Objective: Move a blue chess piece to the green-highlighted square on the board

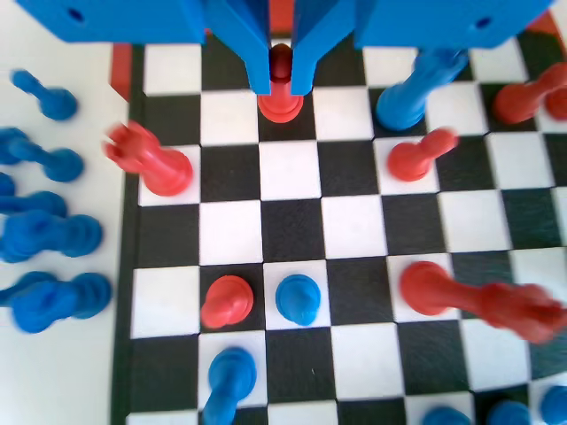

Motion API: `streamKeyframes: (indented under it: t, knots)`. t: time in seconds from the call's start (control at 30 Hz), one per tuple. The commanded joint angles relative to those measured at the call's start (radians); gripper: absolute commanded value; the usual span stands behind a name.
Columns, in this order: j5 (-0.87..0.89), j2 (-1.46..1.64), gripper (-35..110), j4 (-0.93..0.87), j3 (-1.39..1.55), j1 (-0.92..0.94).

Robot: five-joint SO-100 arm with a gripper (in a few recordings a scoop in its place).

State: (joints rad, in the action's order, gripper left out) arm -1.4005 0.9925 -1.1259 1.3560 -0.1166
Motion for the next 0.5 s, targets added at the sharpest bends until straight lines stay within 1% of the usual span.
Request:
streamKeyframes:
  t: [0.0, 0.23, 0.47]
  knots:
    - [-0.014, 0.206, 1, -0.078, -0.011, 0.002]
    - [-0.025, 0.426, 1, -0.184, 0.063, 0.077]
    - [-0.049, 0.614, 1, -0.262, 0.132, 0.255]
